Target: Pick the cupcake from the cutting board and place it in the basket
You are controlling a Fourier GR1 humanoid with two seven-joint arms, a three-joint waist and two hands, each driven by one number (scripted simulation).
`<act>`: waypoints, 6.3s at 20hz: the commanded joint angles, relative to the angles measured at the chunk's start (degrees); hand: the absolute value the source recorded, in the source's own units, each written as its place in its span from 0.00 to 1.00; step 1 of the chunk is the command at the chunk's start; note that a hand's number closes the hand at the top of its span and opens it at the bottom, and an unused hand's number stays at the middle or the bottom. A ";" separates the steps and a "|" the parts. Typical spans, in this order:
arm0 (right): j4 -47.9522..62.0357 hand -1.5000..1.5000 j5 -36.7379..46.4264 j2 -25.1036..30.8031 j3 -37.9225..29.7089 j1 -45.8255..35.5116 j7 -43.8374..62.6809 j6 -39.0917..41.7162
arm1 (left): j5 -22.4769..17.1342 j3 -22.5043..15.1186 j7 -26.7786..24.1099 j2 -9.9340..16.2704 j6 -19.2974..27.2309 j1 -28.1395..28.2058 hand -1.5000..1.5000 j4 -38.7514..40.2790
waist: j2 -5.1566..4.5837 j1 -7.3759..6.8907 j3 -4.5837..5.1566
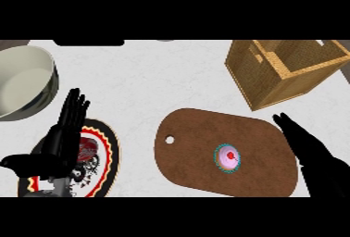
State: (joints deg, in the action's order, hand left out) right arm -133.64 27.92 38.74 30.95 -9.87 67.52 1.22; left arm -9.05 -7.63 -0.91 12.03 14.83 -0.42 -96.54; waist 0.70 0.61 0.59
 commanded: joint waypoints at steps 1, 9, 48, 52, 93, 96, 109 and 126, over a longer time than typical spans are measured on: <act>-2.12 0.00 -4.59 -3.04 -0.12 -7.13 17.50 7.94 | -0.56 0.12 1.11 -0.04 -0.62 -1.91 0.50 0.53 | -0.65 -1.47 0.02; 2.03 0.00 -4.06 -1.93 0.27 -5.81 17.67 11.67 | 0.80 -0.06 2.76 -0.17 0.94 -1.59 0.50 -1.33 | -0.24 -0.45 -0.13; 18.69 0.00 21.26 -29.68 4.20 -0.46 11.01 16.58 | 0.58 1.24 0.07 -2.38 -2.58 1.30 0.50 -1.00 | -0.52 -0.70 -0.54; 22.36 0.00 22.37 -31.35 1.47 -0.86 6.33 16.42 | 2.78 1.38 -1.27 -2.85 -1.82 0.74 0.50 1.51 | -0.68 -0.69 -0.55; 43.48 1.00 29.49 -38.65 -8.95 -9.97 -6.61 16.51 | 5.78 3.90 3.71 -5.56 -5.89 -2.37 0.50 0.10 | -1.11 -1.97 -0.58; 49.80 1.00 34.65 -38.69 -19.09 -10.47 -2.10 9.35 | 5.34 3.09 2.70 -6.42 -6.07 -2.38 0.50 -0.80 | -3.08 -4.46 -0.65; 61.31 1.00 50.04 -38.48 -36.78 -32.64 5.60 -6.55 | 5.68 -0.02 3.07 -7.29 -7.66 -5.54 0.50 -1.34 | -4.15 -9.85 -0.59; 76.73 1.00 71.11 -38.45 -49.76 -56.84 12.62 -17.45 | 5.97 -0.52 4.67 -7.70 -7.63 -7.22 0.50 0.12 | -3.72 -10.42 -0.39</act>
State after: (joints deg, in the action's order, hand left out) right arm -60.82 95.39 0.58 -15.58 -62.38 67.06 -11.57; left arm -2.92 -8.27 2.86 4.57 6.87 -7.39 -96.23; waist -3.20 -10.19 0.19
